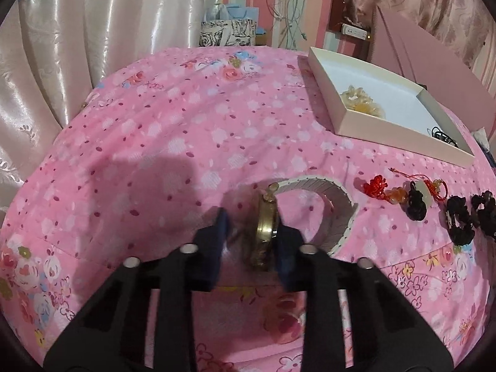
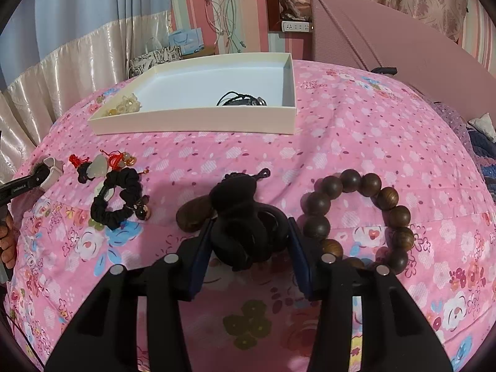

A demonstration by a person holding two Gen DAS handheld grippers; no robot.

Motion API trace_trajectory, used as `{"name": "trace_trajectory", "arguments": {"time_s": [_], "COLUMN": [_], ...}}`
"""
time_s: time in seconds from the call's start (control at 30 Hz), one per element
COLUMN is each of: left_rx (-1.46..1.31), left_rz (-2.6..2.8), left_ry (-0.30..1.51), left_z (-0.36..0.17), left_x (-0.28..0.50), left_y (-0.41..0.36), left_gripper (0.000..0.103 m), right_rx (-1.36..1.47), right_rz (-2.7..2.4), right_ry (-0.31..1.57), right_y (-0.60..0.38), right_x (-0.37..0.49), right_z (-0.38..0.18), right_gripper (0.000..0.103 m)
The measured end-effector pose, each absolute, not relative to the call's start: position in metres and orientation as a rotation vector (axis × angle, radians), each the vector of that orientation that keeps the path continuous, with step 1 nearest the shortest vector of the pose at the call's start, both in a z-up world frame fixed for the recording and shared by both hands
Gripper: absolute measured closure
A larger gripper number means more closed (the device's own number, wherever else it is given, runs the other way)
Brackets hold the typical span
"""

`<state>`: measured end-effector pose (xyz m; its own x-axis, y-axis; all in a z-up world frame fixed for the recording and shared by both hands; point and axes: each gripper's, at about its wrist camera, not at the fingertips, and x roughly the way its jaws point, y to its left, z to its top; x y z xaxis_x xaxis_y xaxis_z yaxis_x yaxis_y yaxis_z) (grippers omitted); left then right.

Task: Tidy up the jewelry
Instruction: 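Grasp the white-strap watch with the left tool while the right tool grasps the black claw clip, then lower the watch into the white tray with the left tool while the right tool releases the claw clip there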

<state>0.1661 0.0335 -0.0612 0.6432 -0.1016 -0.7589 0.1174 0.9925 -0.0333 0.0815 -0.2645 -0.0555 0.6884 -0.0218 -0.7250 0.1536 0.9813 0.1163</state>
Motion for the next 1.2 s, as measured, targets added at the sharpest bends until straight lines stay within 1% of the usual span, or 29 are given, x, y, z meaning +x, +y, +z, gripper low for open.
{"name": "trace_trajectory", "arguments": {"time_s": [0.07, 0.1, 0.47, 0.7, 0.97, 1.2], "left_rx": [0.029, 0.028, 0.028, 0.031, 0.041, 0.057], "left_rz": [-0.121, -0.121, -0.159, -0.21, -0.253, -0.28], "left_ry": [0.852, 0.848, 0.765, 0.72, 0.693, 0.665], "left_z": [-0.06, -0.059, -0.031, -0.003, 0.014, 0.025], "left_x": [0.164, 0.163, 0.135, 0.129, 0.138, 0.154], "left_y": [0.032, 0.032, 0.029, 0.007, -0.024, -0.052], "left_gripper": [0.092, 0.092, 0.093, 0.093, 0.093, 0.093], "right_rx": [0.175, 0.177, 0.237, 0.249, 0.236, 0.213], "right_rz": [-0.095, -0.092, -0.045, -0.032, -0.026, -0.023], "right_ry": [0.793, 0.786, 0.681, 0.62, 0.581, 0.557], "right_y": [-0.264, -0.265, -0.269, -0.274, -0.272, -0.27], "right_x": [0.079, 0.078, 0.047, 0.043, 0.055, 0.083], "right_z": [-0.055, -0.054, -0.027, -0.002, 0.018, 0.031], "right_gripper": [0.057, 0.057, 0.057, 0.057, 0.057, 0.057]}}
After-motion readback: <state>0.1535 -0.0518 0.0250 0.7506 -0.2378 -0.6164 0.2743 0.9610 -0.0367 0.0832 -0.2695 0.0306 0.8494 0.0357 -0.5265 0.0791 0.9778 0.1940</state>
